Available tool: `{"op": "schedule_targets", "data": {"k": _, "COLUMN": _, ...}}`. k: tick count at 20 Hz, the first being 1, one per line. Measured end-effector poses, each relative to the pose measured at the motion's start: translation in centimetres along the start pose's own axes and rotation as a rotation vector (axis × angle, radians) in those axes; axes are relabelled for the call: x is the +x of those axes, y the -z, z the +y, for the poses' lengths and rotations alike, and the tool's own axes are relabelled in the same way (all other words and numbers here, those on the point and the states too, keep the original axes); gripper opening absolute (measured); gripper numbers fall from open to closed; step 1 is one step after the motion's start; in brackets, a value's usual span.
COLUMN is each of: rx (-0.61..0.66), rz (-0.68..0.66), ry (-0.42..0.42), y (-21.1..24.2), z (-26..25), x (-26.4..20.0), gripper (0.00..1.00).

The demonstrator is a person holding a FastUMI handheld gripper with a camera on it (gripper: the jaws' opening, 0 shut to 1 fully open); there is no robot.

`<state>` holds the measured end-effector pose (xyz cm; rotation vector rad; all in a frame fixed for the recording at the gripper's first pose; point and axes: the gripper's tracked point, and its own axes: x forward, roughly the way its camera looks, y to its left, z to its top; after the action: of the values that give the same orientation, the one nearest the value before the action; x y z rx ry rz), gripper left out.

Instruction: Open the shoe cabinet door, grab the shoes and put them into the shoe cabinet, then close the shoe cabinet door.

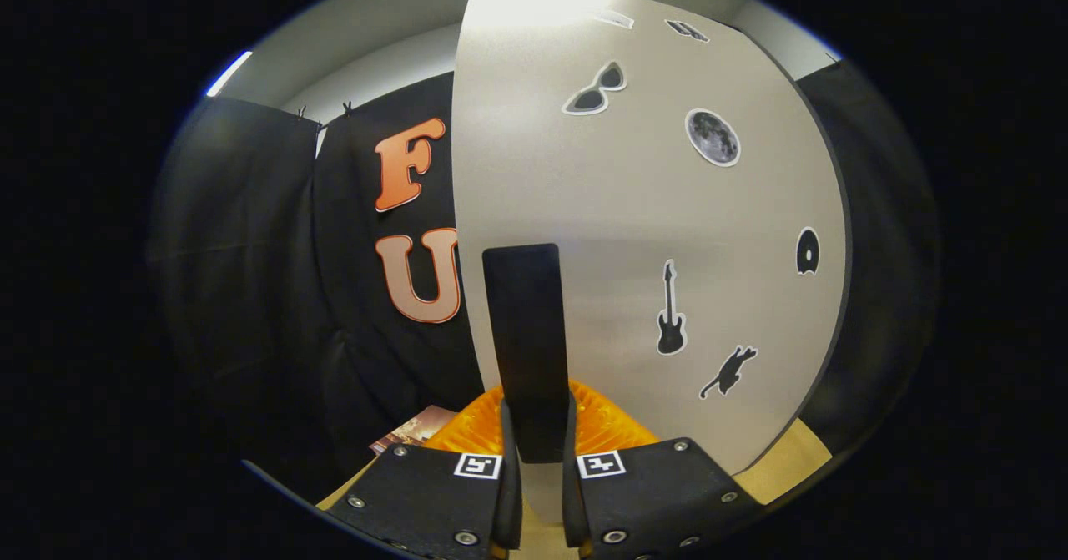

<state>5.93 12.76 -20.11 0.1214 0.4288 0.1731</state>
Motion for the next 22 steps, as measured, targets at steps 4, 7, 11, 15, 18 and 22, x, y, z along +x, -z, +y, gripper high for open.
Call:
{"op": "schedule_targets", "data": {"k": 4, "rx": -0.016, "rz": -0.001, "ry": 0.017, "y": 0.0, "z": -0.9, "x": -2.8, "gripper": 0.19}}
{"op": "schedule_targets", "data": {"k": 7, "rx": -0.027, "rz": -0.002, "ry": 0.037, "y": 0.5, "z": -2.4, "x": -6.1, "gripper": 0.19}}
{"op": "schedule_targets", "data": {"k": 11, "rx": -0.032, "rz": -0.005, "ry": 0.065, "y": 0.8, "z": -4.7, "x": -10.2, "gripper": 0.19}}
{"op": "schedule_targets", "data": {"k": 15, "rx": -0.043, "rz": 0.01, "ry": 0.108, "y": 0.9, "z": -6.8, "x": -13.2, "gripper": 0.18}}
{"op": "schedule_targets", "data": {"k": 18, "rx": -0.041, "rz": 0.022, "ry": 0.135, "y": 0.8, "z": -8.8, "x": -15.4, "gripper": 0.17}}
{"op": "schedule_targets", "data": {"k": 22, "rx": -0.049, "rz": 0.02, "ry": 0.192, "y": 1.0, "z": -12.1, "x": -18.2, "gripper": 0.16}}
